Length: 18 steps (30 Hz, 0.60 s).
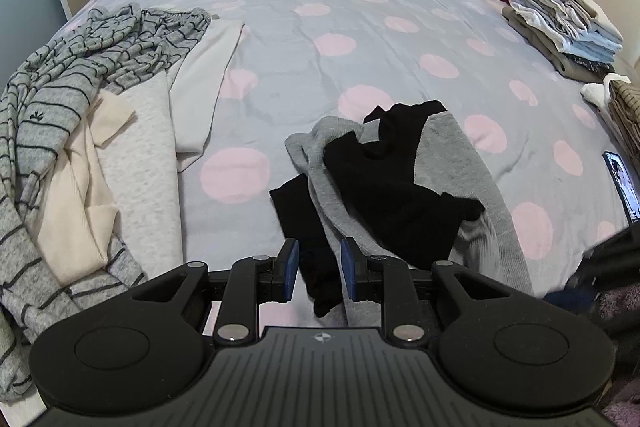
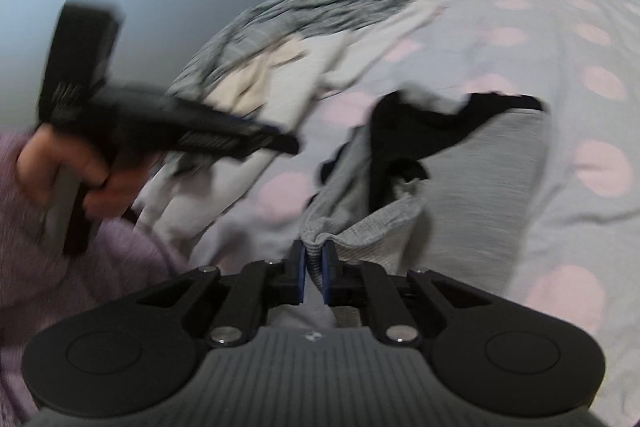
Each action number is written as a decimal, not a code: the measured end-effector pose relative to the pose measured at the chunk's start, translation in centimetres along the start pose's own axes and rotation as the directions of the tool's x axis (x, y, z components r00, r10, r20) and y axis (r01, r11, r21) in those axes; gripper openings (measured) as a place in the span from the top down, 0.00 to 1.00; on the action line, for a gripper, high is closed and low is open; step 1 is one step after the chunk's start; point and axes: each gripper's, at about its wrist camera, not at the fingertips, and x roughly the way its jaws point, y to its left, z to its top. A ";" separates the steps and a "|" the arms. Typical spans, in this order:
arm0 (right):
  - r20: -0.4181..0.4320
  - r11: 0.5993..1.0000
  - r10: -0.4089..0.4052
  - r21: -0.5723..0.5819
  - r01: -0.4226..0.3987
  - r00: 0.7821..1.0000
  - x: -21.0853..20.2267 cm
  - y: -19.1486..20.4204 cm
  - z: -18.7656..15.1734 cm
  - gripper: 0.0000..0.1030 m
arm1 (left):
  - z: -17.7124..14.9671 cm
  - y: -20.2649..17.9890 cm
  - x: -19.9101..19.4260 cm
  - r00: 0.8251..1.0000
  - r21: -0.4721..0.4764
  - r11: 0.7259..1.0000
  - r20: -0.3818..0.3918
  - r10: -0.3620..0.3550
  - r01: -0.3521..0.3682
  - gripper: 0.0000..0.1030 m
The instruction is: Fold clothes
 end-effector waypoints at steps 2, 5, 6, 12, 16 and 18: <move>-0.021 0.999 0.021 -0.045 -0.022 1.000 0.6 1.2 -0.1 0.88 | -0.1 -0.1 0.1 1.000 0.011 1.000 -0.003 -0.007 0.007 0.80; -0.053 0.992 0.051 -0.111 -0.057 0.997 1.5 3.1 -0.3 0.86 | -0.2 -0.4 0.0 1.000 0.032 0.999 -0.005 -0.022 0.022 0.80; -0.062 0.990 0.057 -0.128 -0.064 0.996 1.7 3.5 -0.4 0.86 | -0.2 -0.5 0.0 1.000 0.039 0.999 -0.005 -0.026 0.026 0.80; -0.030 0.992 0.048 -0.119 -0.051 0.998 0.4 3.1 -0.3 0.69 | -0.4 -0.8 -0.1 0.998 0.038 0.998 -0.008 -0.057 0.057 0.80; -0.020 0.996 -0.045 -0.073 0.044 0.999 0.1 1.6 -0.2 0.68 | -0.8 -1.1 -0.2 0.992 0.027 0.993 -0.041 -0.117 0.118 0.79; -0.020 0.993 -0.102 -0.054 0.101 0.995 -0.1 0.7 -0.2 0.68 | -1.3 -1.5 -0.2 0.985 0.039 0.987 -0.082 -0.152 0.155 0.78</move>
